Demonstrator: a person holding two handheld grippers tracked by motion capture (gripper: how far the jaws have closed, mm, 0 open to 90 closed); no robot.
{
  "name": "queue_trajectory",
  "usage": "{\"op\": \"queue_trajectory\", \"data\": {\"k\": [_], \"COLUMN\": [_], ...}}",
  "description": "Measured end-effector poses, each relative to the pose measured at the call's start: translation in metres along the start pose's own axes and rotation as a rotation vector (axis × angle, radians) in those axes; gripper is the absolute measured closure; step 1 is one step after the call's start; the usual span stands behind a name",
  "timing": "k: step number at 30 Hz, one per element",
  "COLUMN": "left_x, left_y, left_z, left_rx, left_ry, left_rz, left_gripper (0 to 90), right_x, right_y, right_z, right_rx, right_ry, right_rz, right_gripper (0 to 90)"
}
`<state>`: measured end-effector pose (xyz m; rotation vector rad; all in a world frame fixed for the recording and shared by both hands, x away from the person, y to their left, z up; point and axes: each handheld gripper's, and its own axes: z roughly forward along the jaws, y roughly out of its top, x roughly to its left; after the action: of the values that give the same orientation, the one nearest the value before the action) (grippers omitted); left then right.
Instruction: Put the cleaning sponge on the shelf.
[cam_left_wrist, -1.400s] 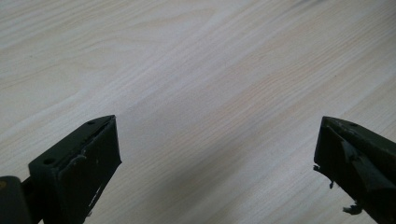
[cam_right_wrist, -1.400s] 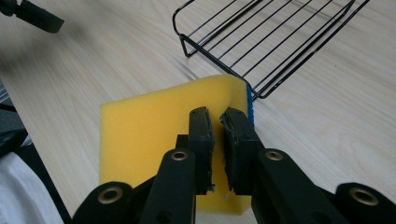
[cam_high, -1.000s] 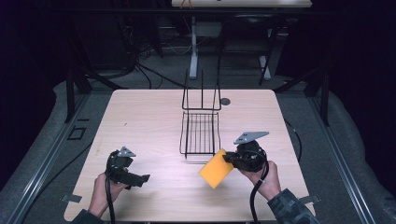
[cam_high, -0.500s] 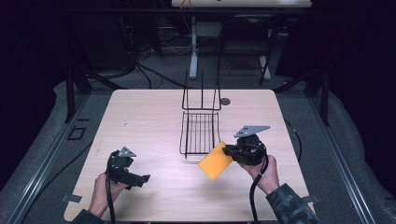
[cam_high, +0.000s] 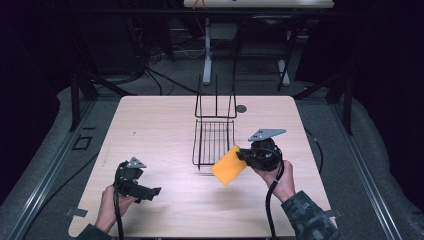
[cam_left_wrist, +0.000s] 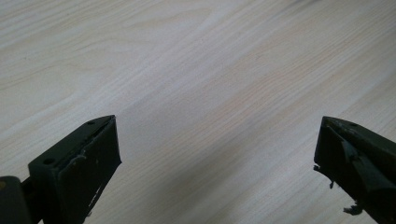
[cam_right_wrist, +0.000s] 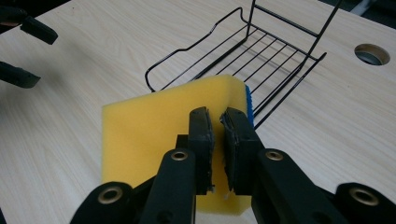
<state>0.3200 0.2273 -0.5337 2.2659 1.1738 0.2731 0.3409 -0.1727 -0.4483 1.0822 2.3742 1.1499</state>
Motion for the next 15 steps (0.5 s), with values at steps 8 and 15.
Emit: {"op": "queue_trajectory", "data": {"k": [8,15], "left_x": [-0.0002,-0.0010], "left_y": [-0.0002,0.0001], "left_z": [-0.0002,0.0001], "left_rx": [0.001,0.006], "left_ry": [0.001,-0.002], "left_rz": [0.002,0.004], "left_gripper": [0.2,0.3], "right_x": [-0.0023,-0.0057], "right_y": [0.0060,0.0104], "right_z": [0.0009,0.0017], "right_rx": [-0.017,-0.032], "right_ry": [-0.011,-0.019], "right_rz": [0.002,0.008], "right_gripper": [82.5,82.5]}}
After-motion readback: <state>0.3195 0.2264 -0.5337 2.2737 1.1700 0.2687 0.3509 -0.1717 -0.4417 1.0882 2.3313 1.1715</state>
